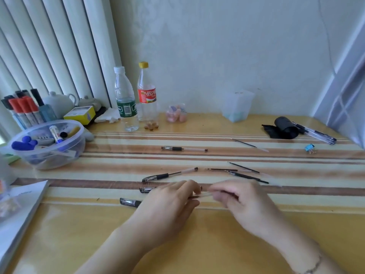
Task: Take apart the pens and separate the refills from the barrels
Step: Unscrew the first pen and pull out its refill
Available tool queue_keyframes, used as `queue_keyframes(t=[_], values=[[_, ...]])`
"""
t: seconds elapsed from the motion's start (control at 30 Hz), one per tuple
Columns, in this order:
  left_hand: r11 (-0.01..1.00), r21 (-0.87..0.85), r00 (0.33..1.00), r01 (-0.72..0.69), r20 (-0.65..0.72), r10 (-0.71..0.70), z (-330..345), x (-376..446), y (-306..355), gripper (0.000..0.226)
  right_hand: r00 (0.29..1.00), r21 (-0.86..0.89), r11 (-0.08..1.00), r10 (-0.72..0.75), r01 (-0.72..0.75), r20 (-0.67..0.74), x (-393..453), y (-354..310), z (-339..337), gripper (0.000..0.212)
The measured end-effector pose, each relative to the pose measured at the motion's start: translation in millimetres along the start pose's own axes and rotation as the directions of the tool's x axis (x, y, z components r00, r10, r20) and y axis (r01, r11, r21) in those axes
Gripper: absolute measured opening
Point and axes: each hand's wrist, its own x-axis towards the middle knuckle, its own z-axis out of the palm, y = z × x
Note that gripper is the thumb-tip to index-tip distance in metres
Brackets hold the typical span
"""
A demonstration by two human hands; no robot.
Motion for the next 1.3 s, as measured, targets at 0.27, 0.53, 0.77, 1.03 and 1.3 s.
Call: queue_keyframes(t=[0.27, 0.53, 0.77, 1.03, 1.3], values=[[0.995, -0.032, 0.994, -0.092, 0.058, 0.094, 6, -2, 9, 0.022, 0.982, -0.323, 0.927, -0.185, 0.191, 0.049, -11, -10, -2, 0.027], [0.985, -0.129, 0.992, -0.112, 0.047, 0.119, -1, -4, 6, 0.028, 0.979, -0.321, 0.925, -0.195, 0.203, 0.056, -18, -13, -5, 0.026], [0.989, -0.147, 0.994, -0.019, -0.107, 0.003, -22, -7, -3, 0.030, 0.994, -0.187, 0.977, -0.112, 0.106, -0.020, -19, 0, -18, 0.044], [0.992, -0.085, 0.993, -0.095, -0.084, 0.087, -12, -4, 1, 0.025, 0.983, -0.257, 0.955, -0.168, 0.145, -0.068, -19, -10, -6, 0.033], [0.983, -0.178, 0.994, -0.052, -0.103, 0.034, -5, 0, 3, 0.026, 0.897, -0.376, 0.894, -0.356, 0.245, -0.261, -19, -8, 2, 0.007]])
